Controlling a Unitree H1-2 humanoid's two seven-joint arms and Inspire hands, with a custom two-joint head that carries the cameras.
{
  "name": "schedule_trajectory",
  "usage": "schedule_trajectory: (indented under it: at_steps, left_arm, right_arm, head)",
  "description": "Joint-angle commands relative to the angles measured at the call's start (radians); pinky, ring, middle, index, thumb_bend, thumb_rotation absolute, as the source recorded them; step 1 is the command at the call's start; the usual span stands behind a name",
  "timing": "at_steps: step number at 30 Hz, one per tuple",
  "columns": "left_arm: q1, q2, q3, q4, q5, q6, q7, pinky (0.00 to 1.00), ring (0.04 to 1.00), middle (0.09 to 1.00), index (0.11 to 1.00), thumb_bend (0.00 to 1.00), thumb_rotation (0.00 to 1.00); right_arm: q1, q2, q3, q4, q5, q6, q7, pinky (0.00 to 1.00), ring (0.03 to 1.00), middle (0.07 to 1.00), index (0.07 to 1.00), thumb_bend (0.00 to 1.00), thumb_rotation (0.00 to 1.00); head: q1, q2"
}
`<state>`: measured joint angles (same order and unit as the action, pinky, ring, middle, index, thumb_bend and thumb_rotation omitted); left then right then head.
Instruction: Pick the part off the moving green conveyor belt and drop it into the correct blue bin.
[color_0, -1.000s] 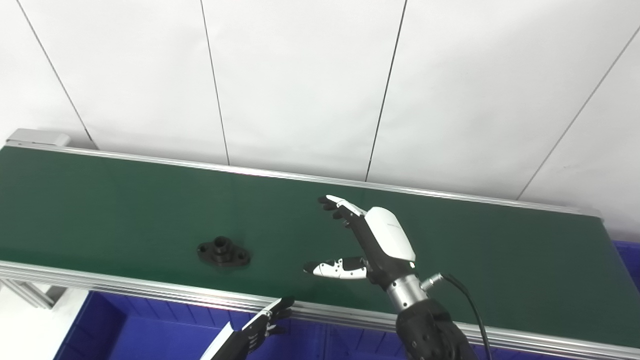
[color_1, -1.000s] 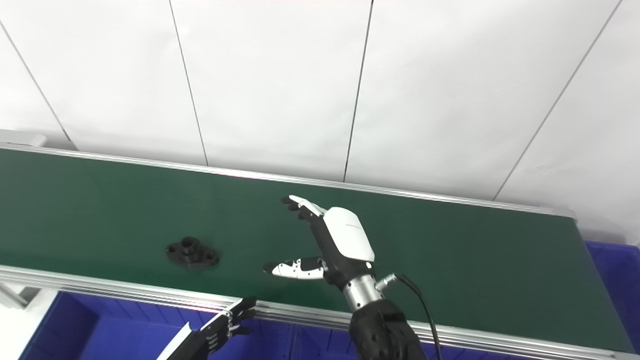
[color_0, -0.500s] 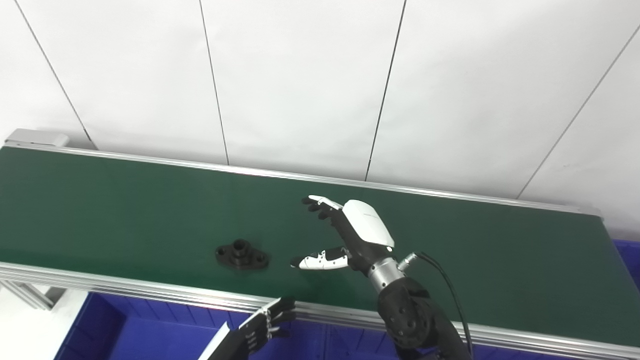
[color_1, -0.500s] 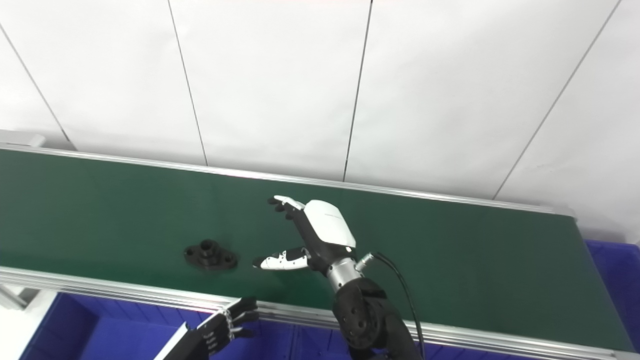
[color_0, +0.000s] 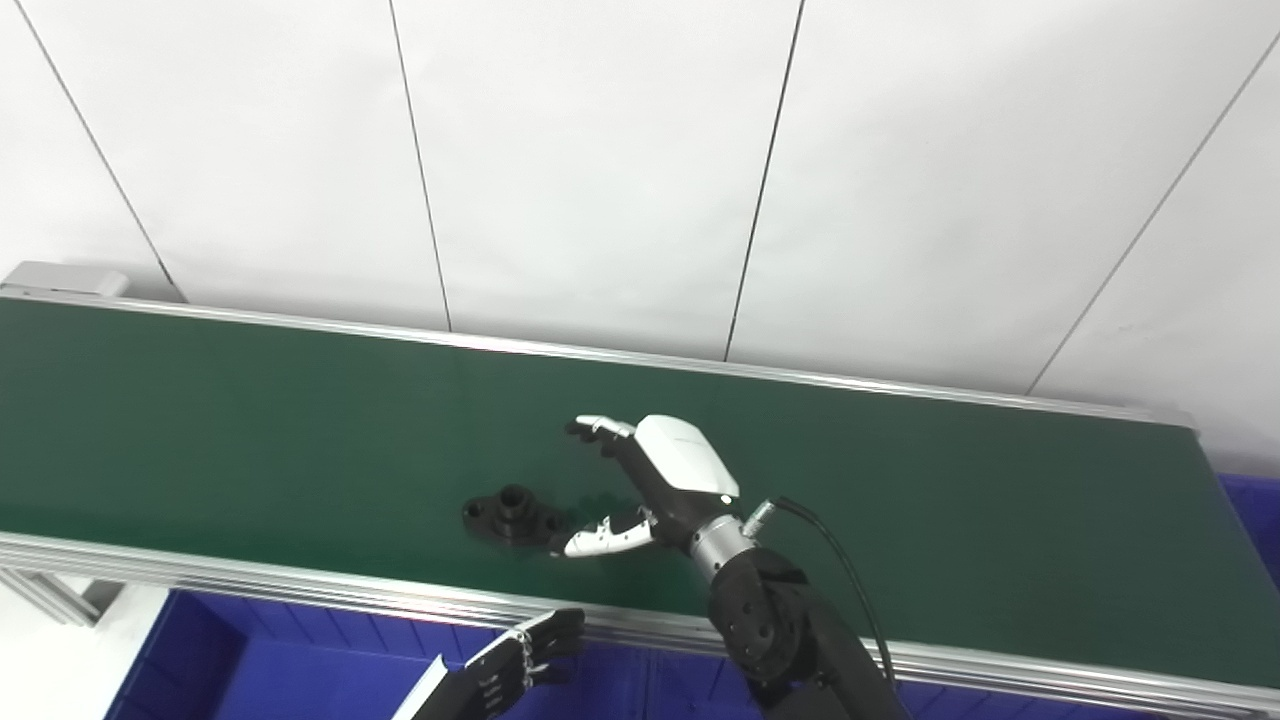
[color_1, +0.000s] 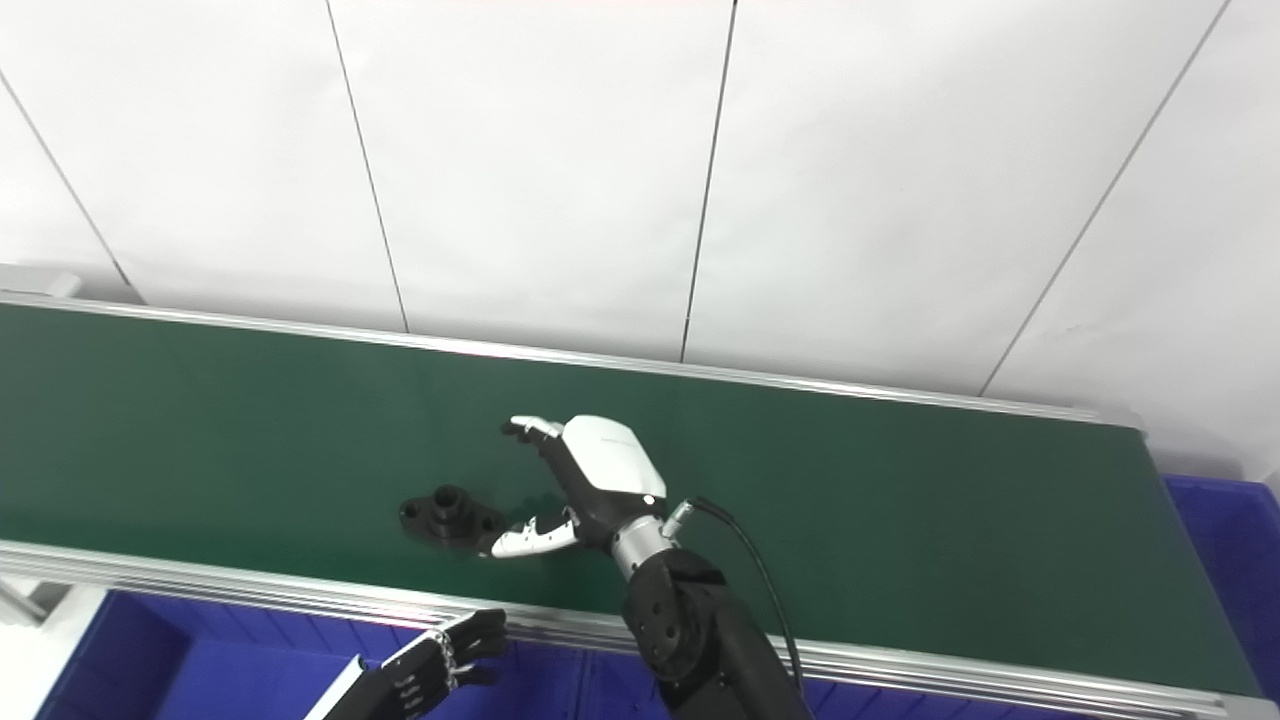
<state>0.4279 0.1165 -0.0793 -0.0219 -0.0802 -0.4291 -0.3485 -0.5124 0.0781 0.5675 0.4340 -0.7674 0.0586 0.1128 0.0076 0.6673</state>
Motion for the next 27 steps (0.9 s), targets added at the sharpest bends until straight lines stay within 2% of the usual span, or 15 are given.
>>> schedule_trajectory:
  at_steps: [1, 6, 9, 14, 17, 19, 20, 22, 24, 27]
  left_arm:
    - [0.003, -0.007, 0.002, -0.032, 0.000, -0.041, -0.008, 0.80, 0.859, 0.881, 0.846, 0.65, 0.38]
    - [0.005, -0.005, -0.002, -0.047, 0.032, -0.041, 0.006, 0.79, 0.849, 0.871, 0.827, 0.67, 0.43]
    - [0.006, -0.005, -0.005, -0.059, 0.043, -0.041, 0.012, 0.78, 0.842, 0.863, 0.805, 0.67, 0.43]
    - [0.011, -0.005, -0.011, -0.076, 0.057, -0.041, 0.029, 0.75, 0.817, 0.837, 0.762, 0.66, 0.43]
    - [0.014, -0.004, -0.015, -0.085, 0.063, -0.041, 0.039, 0.75, 0.814, 0.833, 0.756, 0.66, 0.43]
    - [0.015, -0.003, -0.018, -0.089, 0.062, -0.041, 0.043, 0.76, 0.817, 0.832, 0.756, 0.66, 0.43]
    - [0.015, -0.001, -0.019, -0.091, 0.064, -0.041, 0.044, 0.76, 0.816, 0.833, 0.758, 0.66, 0.44]
    - [0.014, 0.002, -0.021, -0.092, 0.063, -0.041, 0.044, 0.76, 0.818, 0.835, 0.759, 0.65, 0.44]
    - [0.013, 0.003, -0.021, -0.094, 0.061, -0.041, 0.045, 0.76, 0.818, 0.837, 0.759, 0.65, 0.44]
    - [0.013, 0.005, -0.022, -0.098, 0.067, -0.041, 0.050, 0.75, 0.815, 0.837, 0.754, 0.65, 0.45]
  right_arm:
    - [-0.055, 0.028, 0.014, -0.007, -0.007, -0.012, -0.009, 0.67, 0.785, 0.830, 0.847, 0.79, 0.29]
    - [-0.064, 0.034, 0.042, 0.022, -0.015, 0.005, 0.000, 0.68, 0.786, 0.833, 0.843, 0.80, 0.23]
    - [-0.058, 0.026, 0.060, 0.031, -0.021, -0.006, -0.008, 0.68, 0.785, 0.831, 0.842, 0.80, 0.21]
    - [-0.045, 0.018, 0.076, 0.066, -0.019, -0.028, -0.038, 0.60, 0.723, 0.792, 0.816, 0.78, 0.23]
    - [-0.037, 0.016, 0.074, 0.088, -0.002, -0.039, -0.043, 0.58, 0.694, 0.762, 0.793, 0.75, 0.18]
    - [-0.036, 0.011, 0.079, 0.108, -0.003, -0.061, -0.071, 0.53, 0.626, 0.703, 0.754, 0.69, 0.05]
    - [-0.037, 0.008, 0.084, 0.117, -0.010, -0.065, -0.087, 0.45, 0.507, 0.571, 0.644, 0.58, 0.02]
    - [-0.042, 0.001, 0.095, 0.124, -0.023, -0.064, -0.105, 0.41, 0.438, 0.536, 0.559, 0.54, 0.01]
    - [-0.048, -0.006, 0.103, 0.123, -0.031, -0.065, -0.113, 0.37, 0.410, 0.520, 0.527, 0.52, 0.00]
    - [-0.055, -0.016, 0.118, 0.115, -0.049, -0.062, -0.124, 0.28, 0.362, 0.464, 0.543, 0.51, 0.00]
  head:
    - [0.005, 0.003]
    - [0.012, 0.011]
    - [0.015, 0.017]
    - [0.013, 0.025]
    - [0.014, 0.032]
    - [0.013, 0.034]
    - [0.011, 0.037]
    - [0.011, 0.038]
    - [0.008, 0.039]
    - [0.008, 0.045]
